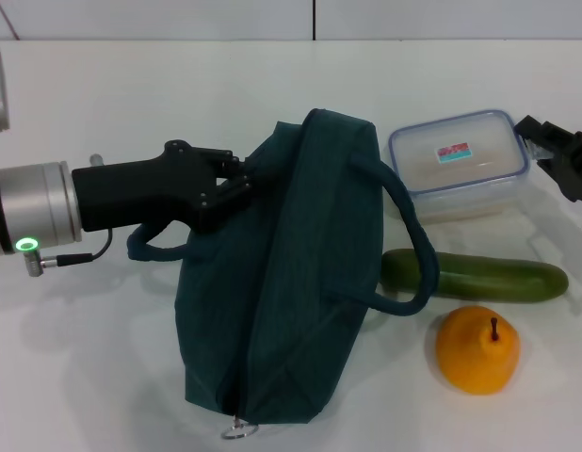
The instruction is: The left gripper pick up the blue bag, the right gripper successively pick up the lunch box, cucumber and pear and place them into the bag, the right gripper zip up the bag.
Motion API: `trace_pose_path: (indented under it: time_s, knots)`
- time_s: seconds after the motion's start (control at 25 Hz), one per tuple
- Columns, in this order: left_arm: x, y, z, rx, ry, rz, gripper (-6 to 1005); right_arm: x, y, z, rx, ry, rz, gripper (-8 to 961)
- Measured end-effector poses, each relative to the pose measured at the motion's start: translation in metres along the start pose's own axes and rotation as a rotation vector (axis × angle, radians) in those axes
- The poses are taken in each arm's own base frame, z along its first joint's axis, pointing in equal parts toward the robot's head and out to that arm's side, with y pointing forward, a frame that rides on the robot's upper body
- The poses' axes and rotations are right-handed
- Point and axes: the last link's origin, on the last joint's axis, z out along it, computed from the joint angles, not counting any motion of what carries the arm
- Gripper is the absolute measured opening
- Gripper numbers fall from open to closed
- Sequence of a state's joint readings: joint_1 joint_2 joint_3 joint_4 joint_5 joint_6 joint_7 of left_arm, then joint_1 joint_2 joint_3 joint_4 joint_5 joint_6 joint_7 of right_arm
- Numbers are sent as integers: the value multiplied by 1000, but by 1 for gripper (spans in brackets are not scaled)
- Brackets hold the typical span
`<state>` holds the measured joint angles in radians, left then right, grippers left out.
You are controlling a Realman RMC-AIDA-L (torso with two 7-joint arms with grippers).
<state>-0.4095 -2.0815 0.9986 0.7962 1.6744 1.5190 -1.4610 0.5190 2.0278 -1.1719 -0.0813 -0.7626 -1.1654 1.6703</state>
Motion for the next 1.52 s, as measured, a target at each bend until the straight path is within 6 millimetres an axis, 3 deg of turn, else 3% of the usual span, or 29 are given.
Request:
trace_pose_path:
  time_s: [0.28,0.48,0.8,1.16,1.52]
  knots:
    - [0,0,0,0,1,1,130,0,1,0,-6,1,-39,181]
    - [2,0,0,5,19,-3,130,0,1,0,-7,-2,-109,124]
    - [12,-5,-18,50,136,-30,131,-5,1,-6,-15,-21,-301,98]
    - [14,-3,-26,55,183,-35,131,-17,24,-10,-161,-47,-446,98]
    - [24,18,-23,-102,188,7,130,-34,54,-15,-342,-41,-518,98]
